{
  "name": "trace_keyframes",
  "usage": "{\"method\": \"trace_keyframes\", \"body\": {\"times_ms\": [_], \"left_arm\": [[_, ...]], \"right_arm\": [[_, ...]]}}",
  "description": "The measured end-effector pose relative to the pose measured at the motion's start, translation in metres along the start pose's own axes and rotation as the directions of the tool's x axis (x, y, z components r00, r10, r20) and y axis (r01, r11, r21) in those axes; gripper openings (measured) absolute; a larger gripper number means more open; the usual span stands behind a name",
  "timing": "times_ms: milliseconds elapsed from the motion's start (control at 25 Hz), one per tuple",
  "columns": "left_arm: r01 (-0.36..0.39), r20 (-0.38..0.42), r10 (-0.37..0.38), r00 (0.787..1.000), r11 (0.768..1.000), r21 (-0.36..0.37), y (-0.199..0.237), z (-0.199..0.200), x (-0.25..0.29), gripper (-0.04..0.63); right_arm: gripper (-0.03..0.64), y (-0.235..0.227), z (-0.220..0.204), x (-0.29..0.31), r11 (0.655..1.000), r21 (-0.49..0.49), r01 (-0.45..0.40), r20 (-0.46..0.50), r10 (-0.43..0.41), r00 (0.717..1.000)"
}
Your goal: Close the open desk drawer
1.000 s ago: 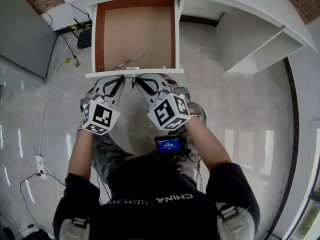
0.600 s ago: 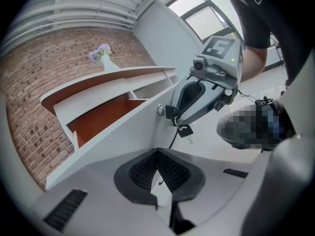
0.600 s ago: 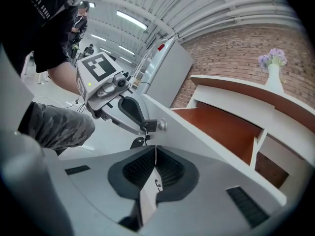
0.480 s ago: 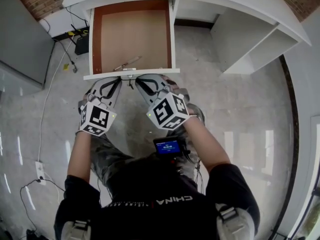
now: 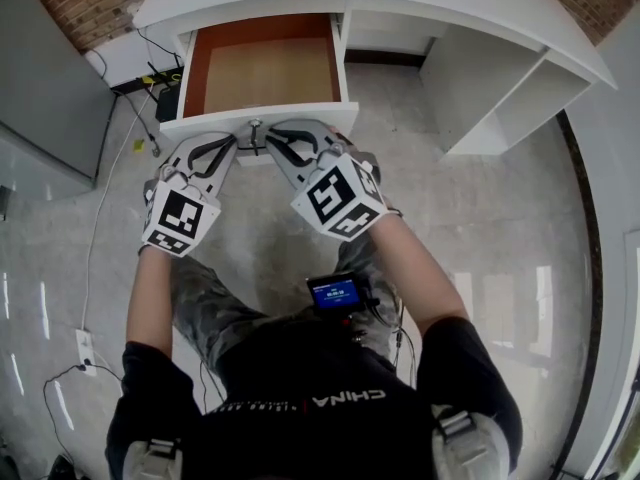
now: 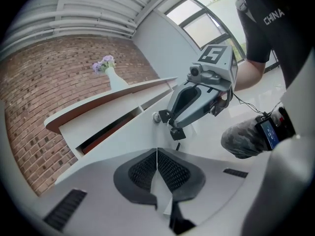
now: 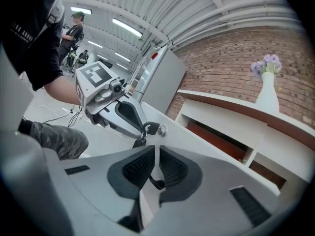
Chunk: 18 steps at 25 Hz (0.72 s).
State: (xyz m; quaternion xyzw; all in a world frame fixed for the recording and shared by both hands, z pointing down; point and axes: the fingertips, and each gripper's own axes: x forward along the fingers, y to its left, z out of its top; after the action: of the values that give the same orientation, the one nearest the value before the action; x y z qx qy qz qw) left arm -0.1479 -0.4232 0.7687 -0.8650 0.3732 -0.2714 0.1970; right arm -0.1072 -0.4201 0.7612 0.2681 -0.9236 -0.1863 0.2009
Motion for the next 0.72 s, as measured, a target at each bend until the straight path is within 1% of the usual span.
{"method": "trace_keyframes", "body": {"times_ms": [160,280,360,400,480,560,640,720], "left_arm": [[0.036,0.027,-0.036,0.999,0.999,-0.004,0.012,0.015,-0.002,0.021],[0.089,0.027,-0.09,0.996,0.996,0.016,0.01,0.021,-0.003,0.076],[0.123,0.019,-0.124,0.992,0.991,0.042,0.005,0.021,-0.004,0.124],[0.128,0.017,-0.129,0.991,0.99,0.059,0.003,0.021,-0.004,0.141],[0.112,0.019,-0.114,0.993,0.99,0.09,0.004,0.021,-0.004,0.146],[0.098,0.022,-0.101,0.995,0.989,0.11,0.005,0.02,-0.003,0.146],[0.111,0.005,-0.112,0.994,0.987,0.12,0.001,0.014,0.0,0.146],[0.118,-0.015,-0.117,0.993,0.982,0.144,-0.004,0.007,0.004,0.146]], "right_arm": [[0.027,-0.021,0.016,-0.006,1.0,-0.005,-0.005,0.018,0.005,1.0],[0.084,-0.027,0.024,-0.012,0.999,-0.001,-0.054,0.02,0.054,0.998],[0.109,-0.025,0.023,-0.015,0.996,-0.039,-0.079,0.002,0.079,0.997],[0.128,-0.024,0.022,-0.016,0.994,-0.063,-0.086,-0.007,0.085,0.996],[0.147,-0.022,0.017,-0.015,0.991,-0.104,-0.085,-0.026,0.083,0.996],[0.153,-0.017,0.008,-0.011,0.989,-0.118,-0.09,-0.052,0.084,0.995],[0.156,-0.011,-0.002,-0.005,0.986,-0.127,-0.107,-0.078,0.097,0.992],[0.156,-0.005,-0.01,0.0,0.983,-0.14,-0.119,-0.099,0.106,0.989]]}}
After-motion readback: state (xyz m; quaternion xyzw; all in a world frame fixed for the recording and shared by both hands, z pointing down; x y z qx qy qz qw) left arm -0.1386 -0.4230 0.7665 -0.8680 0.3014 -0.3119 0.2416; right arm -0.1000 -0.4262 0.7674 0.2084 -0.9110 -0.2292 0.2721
